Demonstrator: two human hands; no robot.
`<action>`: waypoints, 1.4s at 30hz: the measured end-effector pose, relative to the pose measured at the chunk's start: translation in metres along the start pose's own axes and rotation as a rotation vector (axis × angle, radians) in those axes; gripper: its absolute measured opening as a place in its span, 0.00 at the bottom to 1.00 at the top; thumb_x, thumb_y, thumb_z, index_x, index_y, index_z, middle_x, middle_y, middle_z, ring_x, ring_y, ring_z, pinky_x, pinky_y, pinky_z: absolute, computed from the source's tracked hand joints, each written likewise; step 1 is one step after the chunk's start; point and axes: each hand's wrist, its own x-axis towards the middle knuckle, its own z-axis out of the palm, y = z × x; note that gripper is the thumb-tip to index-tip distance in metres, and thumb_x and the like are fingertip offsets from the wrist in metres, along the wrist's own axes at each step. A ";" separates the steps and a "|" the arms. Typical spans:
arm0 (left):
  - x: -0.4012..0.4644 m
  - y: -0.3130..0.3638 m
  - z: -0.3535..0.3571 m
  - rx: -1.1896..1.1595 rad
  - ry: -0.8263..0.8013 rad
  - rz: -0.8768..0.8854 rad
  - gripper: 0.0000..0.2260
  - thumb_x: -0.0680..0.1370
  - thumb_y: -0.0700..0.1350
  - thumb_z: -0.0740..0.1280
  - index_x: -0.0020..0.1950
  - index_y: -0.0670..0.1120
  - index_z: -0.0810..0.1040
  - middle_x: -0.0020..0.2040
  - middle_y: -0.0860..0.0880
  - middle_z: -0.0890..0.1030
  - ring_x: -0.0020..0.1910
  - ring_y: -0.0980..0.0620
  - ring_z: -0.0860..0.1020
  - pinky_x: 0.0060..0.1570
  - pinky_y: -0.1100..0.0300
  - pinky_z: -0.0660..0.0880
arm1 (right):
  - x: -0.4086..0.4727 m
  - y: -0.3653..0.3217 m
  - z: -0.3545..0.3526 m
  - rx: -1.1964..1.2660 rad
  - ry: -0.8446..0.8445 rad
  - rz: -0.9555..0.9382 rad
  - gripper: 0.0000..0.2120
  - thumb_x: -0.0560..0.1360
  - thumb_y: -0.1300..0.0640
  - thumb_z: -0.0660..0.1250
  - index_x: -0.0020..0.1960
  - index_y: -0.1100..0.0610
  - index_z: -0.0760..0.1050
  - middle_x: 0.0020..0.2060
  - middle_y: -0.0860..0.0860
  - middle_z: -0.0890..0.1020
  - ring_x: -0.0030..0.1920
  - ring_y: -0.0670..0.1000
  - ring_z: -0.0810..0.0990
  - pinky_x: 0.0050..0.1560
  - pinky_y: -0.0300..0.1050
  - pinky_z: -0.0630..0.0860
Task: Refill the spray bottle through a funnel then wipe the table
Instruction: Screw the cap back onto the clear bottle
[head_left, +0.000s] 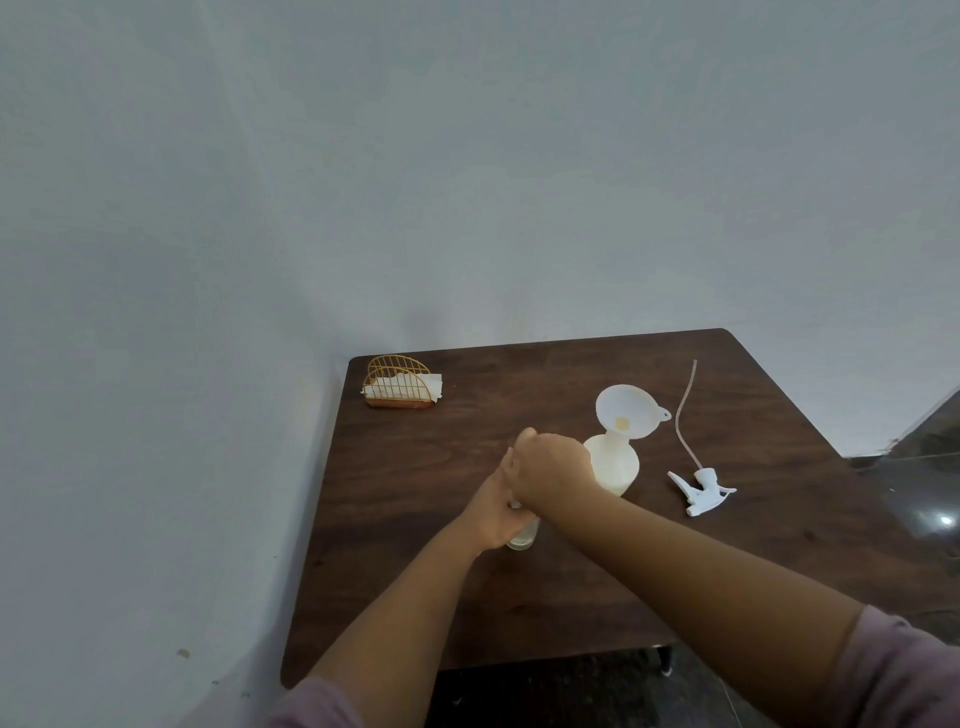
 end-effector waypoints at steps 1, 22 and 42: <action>0.001 -0.001 0.001 -0.004 0.000 -0.001 0.25 0.76 0.42 0.70 0.72 0.50 0.67 0.61 0.53 0.75 0.62 0.52 0.74 0.60 0.57 0.73 | 0.003 0.001 -0.002 0.053 -0.041 0.039 0.17 0.80 0.51 0.56 0.59 0.60 0.76 0.45 0.54 0.76 0.44 0.54 0.77 0.36 0.47 0.72; 0.003 -0.013 0.000 0.040 0.063 0.099 0.24 0.76 0.40 0.70 0.70 0.50 0.67 0.57 0.61 0.70 0.53 0.61 0.75 0.47 0.72 0.71 | 0.005 0.000 0.012 0.227 0.182 0.062 0.14 0.81 0.47 0.51 0.48 0.57 0.67 0.34 0.51 0.73 0.29 0.50 0.71 0.27 0.44 0.68; 0.011 -0.041 -0.015 0.073 0.088 0.040 0.20 0.71 0.49 0.75 0.60 0.56 0.75 0.58 0.56 0.78 0.57 0.57 0.77 0.59 0.55 0.75 | 0.009 0.016 0.026 1.128 -0.153 0.179 0.34 0.67 0.58 0.77 0.69 0.54 0.67 0.62 0.53 0.76 0.63 0.54 0.74 0.64 0.49 0.71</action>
